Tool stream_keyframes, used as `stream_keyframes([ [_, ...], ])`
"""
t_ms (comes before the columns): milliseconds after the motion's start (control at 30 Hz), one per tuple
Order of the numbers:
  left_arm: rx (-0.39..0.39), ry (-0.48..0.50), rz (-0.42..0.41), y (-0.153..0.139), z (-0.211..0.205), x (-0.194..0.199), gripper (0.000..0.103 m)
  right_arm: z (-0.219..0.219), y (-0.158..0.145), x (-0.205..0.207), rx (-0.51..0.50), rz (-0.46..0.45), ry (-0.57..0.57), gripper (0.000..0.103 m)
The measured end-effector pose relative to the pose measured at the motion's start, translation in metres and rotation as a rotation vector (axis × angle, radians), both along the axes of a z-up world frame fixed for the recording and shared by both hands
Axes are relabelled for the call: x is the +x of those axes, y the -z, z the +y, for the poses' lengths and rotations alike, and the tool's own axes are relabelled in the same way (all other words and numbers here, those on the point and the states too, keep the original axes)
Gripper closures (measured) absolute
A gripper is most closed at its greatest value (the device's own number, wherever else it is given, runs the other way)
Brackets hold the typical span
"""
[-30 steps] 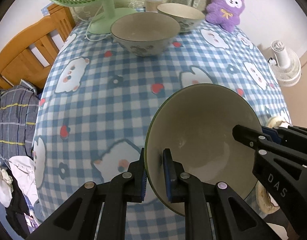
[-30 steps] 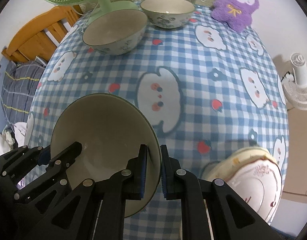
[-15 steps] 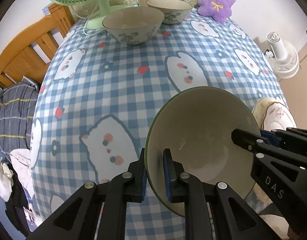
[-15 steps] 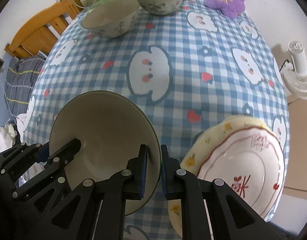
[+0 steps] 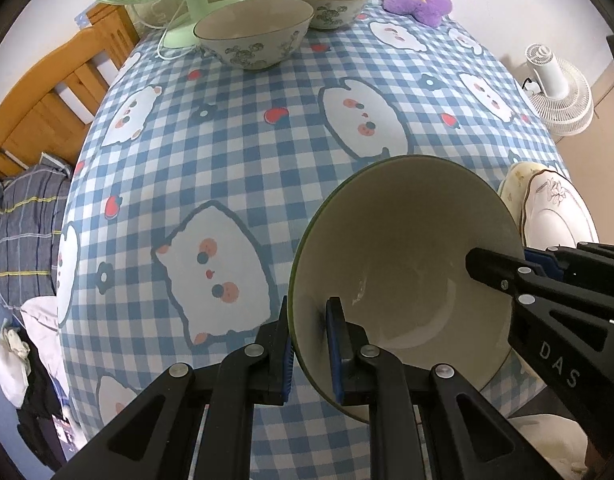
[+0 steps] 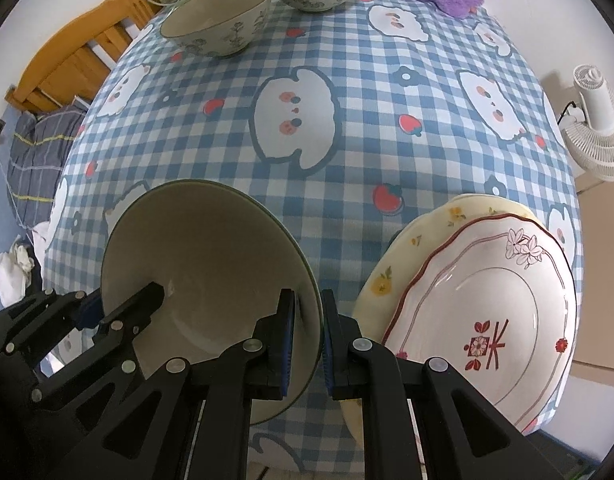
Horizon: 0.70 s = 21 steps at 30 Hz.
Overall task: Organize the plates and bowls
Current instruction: 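Carry the cream bowl with both grippers toward the plate stack, then lower the cream bowl beside the plate stack and open both grippers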
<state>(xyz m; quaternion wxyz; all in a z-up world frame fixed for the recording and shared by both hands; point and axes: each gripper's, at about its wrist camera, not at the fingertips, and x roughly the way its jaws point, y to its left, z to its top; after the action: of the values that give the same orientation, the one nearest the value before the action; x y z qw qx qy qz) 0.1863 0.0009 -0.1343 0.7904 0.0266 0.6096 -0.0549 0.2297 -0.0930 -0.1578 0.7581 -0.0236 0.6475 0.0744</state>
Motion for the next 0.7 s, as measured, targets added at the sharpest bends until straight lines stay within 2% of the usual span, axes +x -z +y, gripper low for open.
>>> stream_keyframes([
  [267,0.002,-0.004,-0.021,0.0013,-0.0021,-0.0002,0.09,-0.0003,0.0017,-0.0021,-0.002,-0.015,0.013,0.088],
  [367,-0.03,-0.04,-0.021,0.0009,-0.0005,0.0023,0.076,-0.0007,0.0015,-0.0013,0.008,-0.02,0.012,0.088],
  [533,-0.026,-0.032,-0.053,-0.0053,-0.0069,0.0025,0.061,-0.0066,0.0055,0.0012,0.02,0.02,0.037,0.088],
  [600,-0.021,-0.032,-0.052,-0.0054,-0.0077,0.0027,0.05,-0.0082,0.0035,0.0004,0.023,0.013,0.042,0.088],
  [700,-0.019,-0.038,-0.056,-0.0078,-0.0089,0.0035,0.049,-0.009,-0.0004,-0.0018,0.03,0.003,0.036,0.088],
])
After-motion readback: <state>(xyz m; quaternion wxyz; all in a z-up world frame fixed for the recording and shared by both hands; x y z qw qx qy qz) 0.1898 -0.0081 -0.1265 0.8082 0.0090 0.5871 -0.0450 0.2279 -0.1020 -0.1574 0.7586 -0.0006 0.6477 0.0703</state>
